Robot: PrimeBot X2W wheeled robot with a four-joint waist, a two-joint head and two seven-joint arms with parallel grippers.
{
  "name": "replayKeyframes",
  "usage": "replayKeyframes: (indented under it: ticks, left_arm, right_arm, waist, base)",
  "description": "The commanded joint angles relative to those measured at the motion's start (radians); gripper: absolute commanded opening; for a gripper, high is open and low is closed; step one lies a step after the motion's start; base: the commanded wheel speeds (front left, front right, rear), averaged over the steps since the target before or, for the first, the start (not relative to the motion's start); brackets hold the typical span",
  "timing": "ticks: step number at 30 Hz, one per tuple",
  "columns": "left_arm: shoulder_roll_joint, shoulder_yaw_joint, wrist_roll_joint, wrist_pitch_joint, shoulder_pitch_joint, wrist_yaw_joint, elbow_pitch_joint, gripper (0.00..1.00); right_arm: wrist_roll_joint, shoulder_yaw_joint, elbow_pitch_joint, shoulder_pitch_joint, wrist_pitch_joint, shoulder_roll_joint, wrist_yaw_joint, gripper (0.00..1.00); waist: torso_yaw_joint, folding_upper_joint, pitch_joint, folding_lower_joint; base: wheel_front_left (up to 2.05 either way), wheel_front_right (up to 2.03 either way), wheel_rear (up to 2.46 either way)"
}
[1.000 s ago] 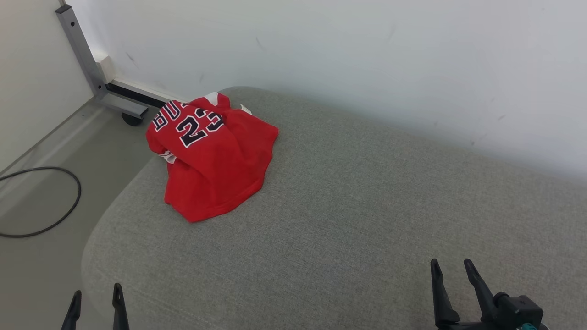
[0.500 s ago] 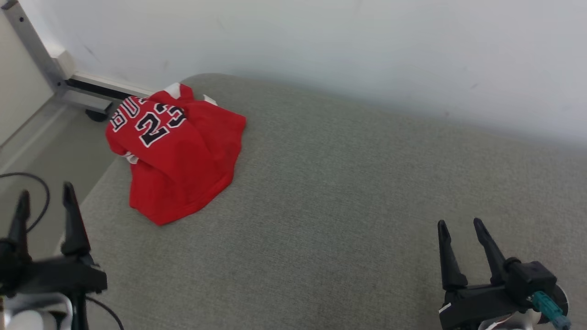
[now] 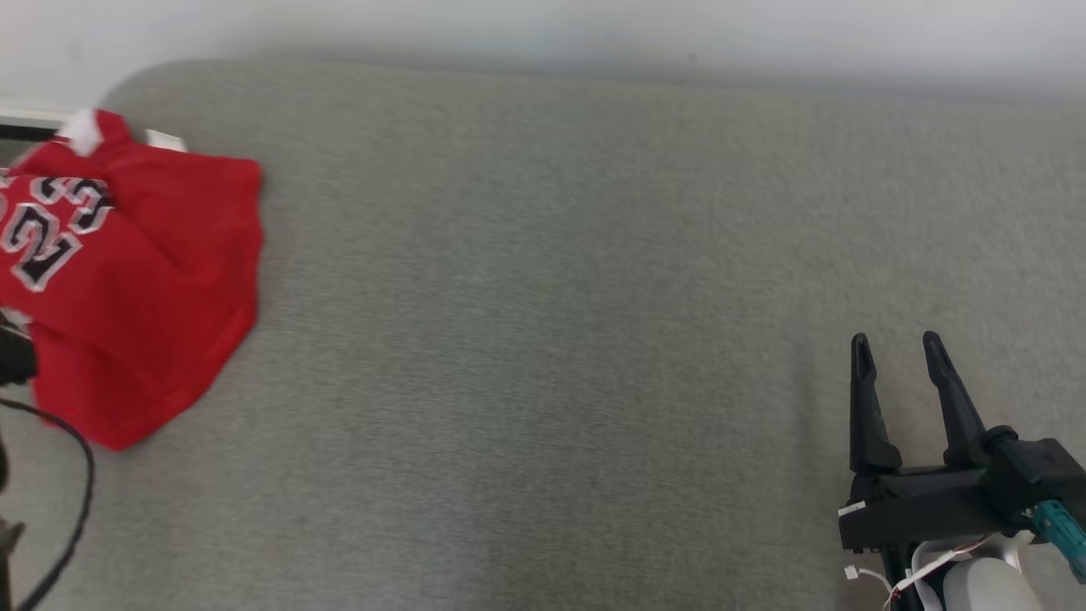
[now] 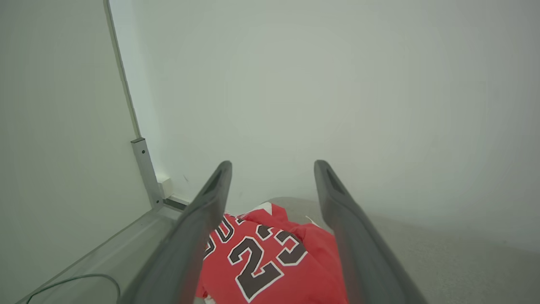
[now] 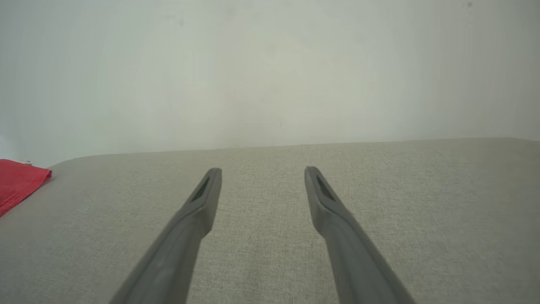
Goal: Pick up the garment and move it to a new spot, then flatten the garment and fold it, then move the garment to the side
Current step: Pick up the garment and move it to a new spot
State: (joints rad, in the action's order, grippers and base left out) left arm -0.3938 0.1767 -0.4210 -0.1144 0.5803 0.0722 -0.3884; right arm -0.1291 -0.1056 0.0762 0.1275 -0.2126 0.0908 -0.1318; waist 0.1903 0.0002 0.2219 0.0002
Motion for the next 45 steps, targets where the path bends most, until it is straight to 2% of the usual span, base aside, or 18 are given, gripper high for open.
replayKeyframes:
  ticks: [1, 4, 9, 13, 17, 20, 21, 22, 23, 29, 36, 39, 45]
  left_arm:
    - [-0.010, -0.003, 0.002, 0.011, 0.027, 0.004, -0.015, 1.00]
    - [-0.055, -0.007, 0.003, 0.046, 0.076, 0.013, -0.066, 1.00]
    - [-0.090, -0.031, 0.004, 0.112, 0.133, 0.018, -0.182, 1.00]
    - [-0.110, -0.039, 0.002, 0.184, 0.143, 0.004, -0.263, 1.00]
    - [-0.131, -0.041, 0.011, 0.246, 0.143, -0.038, -0.366, 1.00]
    - [-0.129, -0.042, 0.001, 0.264, 0.156, -0.036, -0.409, 1.00]
    - [-0.128, -0.046, 0.003, 0.262, 0.157, -0.034, -0.421, 0.95]
    - [-0.125, -0.044, -0.001, 0.247, 0.161, -0.035, -0.426, 0.37]
    - [-0.121, -0.042, -0.001, 0.232, 0.163, -0.038, -0.431, 0.00]
    - [-0.118, -0.045, 0.011, 0.138, 0.198, -0.052, -0.431, 0.00]
    - [-0.129, -0.070, 0.045, -0.009, 0.270, -0.042, -0.299, 0.00]
    - [-0.138, -0.091, 0.059, -0.027, 0.302, -0.032, -0.212, 0.00]
    - [-0.124, -0.147, 0.072, 0.028, 0.355, -0.015, 0.000, 0.00]
  right_arm:
    - [-0.005, -0.004, -0.003, 0.016, -0.009, -0.003, 0.002, 1.00]
    - [-0.008, -0.001, -0.005, 0.029, -0.017, -0.008, 0.002, 1.00]
    - [-0.009, 0.003, 0.001, 0.041, -0.028, -0.014, 0.002, 1.00]
    - [-0.012, 0.003, 0.008, 0.050, -0.036, -0.017, 0.002, 1.00]
    - [-0.009, 0.001, 0.019, 0.052, -0.041, -0.020, 0.002, 1.00]
    - [-0.008, -0.002, 0.023, 0.056, -0.044, -0.021, 0.002, 1.00]
    - [-0.007, -0.001, 0.024, 0.057, -0.044, -0.021, 0.002, 1.00]
    - [-0.006, -0.002, 0.024, 0.056, -0.045, -0.020, 0.002, 1.00]
    - [-0.005, -0.001, 0.025, 0.055, -0.045, -0.019, 0.002, 1.00]
    - [-0.007, 0.001, 0.033, 0.045, -0.046, -0.018, 0.002, 1.00]
    - [-0.016, 0.002, 0.050, 0.025, -0.049, -0.019, 0.002, 1.00]
    - [-0.024, 0.010, 0.059, 0.018, -0.050, -0.023, 0.002, 1.00]
    - [-0.043, 0.027, 0.088, 0.013, -0.052, -0.033, 0.002, 1.00]
  waist:
    - [-0.136, -0.0002, 0.139, -0.0002]
    - [-0.165, -0.0002, 0.173, -0.0002]
    - [-0.187, -0.0002, 0.207, -0.0002]
    - [-0.195, -0.0002, 0.217, -0.0002]
    - [-0.199, -0.0002, 0.213, -0.0002]
    - [-0.197, -0.0002, 0.205, -0.0002]
    - [-0.196, -0.0002, 0.201, -0.0002]
    - [-0.194, -0.0002, 0.198, -0.0002]
    - [-0.191, -0.0002, 0.194, -0.0002]
    - [-0.178, -0.0002, 0.162, -0.0002]
    - [-0.158, -0.0002, 0.096, -0.0002]
    - [-0.161, -0.0002, 0.070, -0.0002]
    - [-0.197, -0.0002, 0.027, -0.0002]
  base:
    - [0.00, 0.00, 0.00]
    - [0.00, 0.00, 0.00]
    - [0.00, 0.00, 0.00]
    - [0.00, 0.00, 0.00]
    - [0.00, 0.00, 0.00]
    - [0.00, 0.00, 0.00]
    - [0.00, 0.00, 0.00]
    - [0.00, 0.00, 0.00]
    - [0.00, 0.00, 0.00]
    - [0.00, 0.00, 0.00]
    - [0.00, 0.00, 0.00]
    - [0.00, 0.00, 0.00]
    - [0.00, 0.00, 0.00]
